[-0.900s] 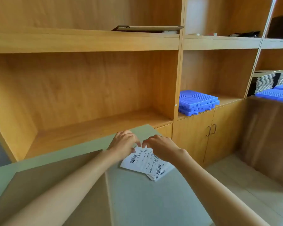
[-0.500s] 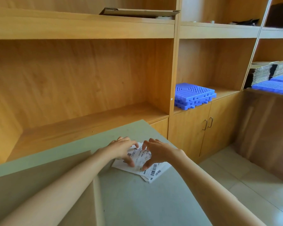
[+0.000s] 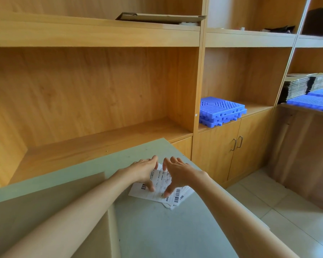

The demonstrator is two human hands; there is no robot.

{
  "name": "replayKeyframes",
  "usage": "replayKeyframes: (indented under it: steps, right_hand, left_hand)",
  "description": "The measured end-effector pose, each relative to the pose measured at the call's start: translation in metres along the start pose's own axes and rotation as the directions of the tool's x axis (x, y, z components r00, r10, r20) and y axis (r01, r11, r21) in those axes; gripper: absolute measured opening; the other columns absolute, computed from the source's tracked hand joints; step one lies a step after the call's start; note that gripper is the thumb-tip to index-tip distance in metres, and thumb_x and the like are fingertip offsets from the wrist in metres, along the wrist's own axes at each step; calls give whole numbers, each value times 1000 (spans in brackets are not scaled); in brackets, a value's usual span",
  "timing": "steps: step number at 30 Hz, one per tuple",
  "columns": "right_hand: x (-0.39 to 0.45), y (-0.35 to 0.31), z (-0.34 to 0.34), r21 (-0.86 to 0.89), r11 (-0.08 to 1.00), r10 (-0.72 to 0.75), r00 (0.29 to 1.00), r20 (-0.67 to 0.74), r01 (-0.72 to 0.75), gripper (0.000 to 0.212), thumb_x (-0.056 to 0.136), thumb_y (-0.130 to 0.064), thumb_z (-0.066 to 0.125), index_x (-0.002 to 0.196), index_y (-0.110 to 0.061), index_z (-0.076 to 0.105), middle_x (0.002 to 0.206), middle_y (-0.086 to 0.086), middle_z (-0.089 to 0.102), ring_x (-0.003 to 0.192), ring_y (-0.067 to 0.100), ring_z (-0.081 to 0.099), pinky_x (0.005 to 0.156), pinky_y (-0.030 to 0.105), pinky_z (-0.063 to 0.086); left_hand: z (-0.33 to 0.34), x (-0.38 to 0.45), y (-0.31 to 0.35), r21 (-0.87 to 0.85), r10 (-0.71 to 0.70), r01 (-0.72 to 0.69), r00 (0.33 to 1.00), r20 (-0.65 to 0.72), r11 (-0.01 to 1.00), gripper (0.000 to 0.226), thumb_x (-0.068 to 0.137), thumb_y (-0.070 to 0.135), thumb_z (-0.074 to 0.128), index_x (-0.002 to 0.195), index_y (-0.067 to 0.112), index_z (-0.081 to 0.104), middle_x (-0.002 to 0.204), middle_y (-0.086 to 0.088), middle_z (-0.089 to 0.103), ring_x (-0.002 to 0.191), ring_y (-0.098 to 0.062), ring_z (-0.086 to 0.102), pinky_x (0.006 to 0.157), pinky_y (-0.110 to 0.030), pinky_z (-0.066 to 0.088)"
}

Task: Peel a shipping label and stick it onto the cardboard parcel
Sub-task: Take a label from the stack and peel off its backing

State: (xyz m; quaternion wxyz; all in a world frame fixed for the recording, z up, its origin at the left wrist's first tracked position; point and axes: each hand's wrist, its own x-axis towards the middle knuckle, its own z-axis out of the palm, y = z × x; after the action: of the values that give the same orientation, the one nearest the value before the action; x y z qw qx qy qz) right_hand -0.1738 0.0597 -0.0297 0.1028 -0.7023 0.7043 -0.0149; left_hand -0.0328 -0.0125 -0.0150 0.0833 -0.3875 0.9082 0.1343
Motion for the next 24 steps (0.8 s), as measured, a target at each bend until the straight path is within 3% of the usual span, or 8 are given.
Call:
replayKeyframes:
  steps: [4, 7, 10, 15, 18, 24]
  right_hand:
    - [-8, -3, -2, -23, 1000, -4, 999, -34, 3, 96, 60, -48, 87, 134, -14, 37, 127, 8, 44, 115, 24, 41, 99, 39, 40]
    - [-15, -8, -10, -42, 999, -16, 997, -73, 13, 93, 64, -47, 85, 136, -13, 36, 127, 8, 46, 115, 23, 42, 98, 39, 41]
    - [-23, -17, -24, -51, 998, -29, 992, -122, 23, 88, 67, -42, 84, 135, -14, 36, 127, 7, 47, 116, 23, 44, 97, 38, 40]
    - [-36, -41, -49, -75, 994, -91, 967, -239, 75, 74, 69, -35, 83, 125, -15, 41, 123, 4, 51, 114, 22, 45, 95, 38, 42]
    - [-44, -57, -64, -46, 994, -108, 938, -330, 98, 64, 70, -28, 83, 116, -14, 41, 121, 3, 55, 113, 21, 48, 94, 39, 45]
    - [-60, -96, -93, -75, 988, -155, 875, -459, 136, 48, 82, -22, 74, 114, -13, 40, 125, 3, 59, 115, 21, 53, 89, 40, 48]
  left_hand:
    - [-3, -11, 6, 13, 12, -11, 994, -112, 1000, 30, 91, 15, 65, 108, 19, 41, 109, -4, 60, 94, -23, 56, 70, -36, 45]
    - [-12, -21, 7, 16, 37, -34, 980, -195, 999, 17, 96, 11, 55, 103, 21, 44, 95, -3, 62, 84, -22, 55, 60, -34, 39]
    - [-22, -33, 8, 6, 49, -49, 963, -265, 999, 19, 96, 5, 51, 99, 23, 44, 92, 3, 61, 77, -18, 52, 56, -31, 35]
    - [-40, -63, 10, 38, 76, -67, 935, -345, 997, 28, 94, -1, 49, 95, 25, 40, 98, -1, 59, 86, -22, 58, 62, -37, 44]
    - [-53, -82, 9, 30, 80, -74, 909, -409, 997, 30, 94, 1, 51, 99, 29, 43, 101, 2, 61, 90, -18, 60, 58, -30, 43]
    - [-80, -125, -4, -18, 48, -68, 845, -533, 998, 27, 94, 0, 49, 93, 26, 45, 92, 6, 63, 83, -14, 63, 55, -28, 42]
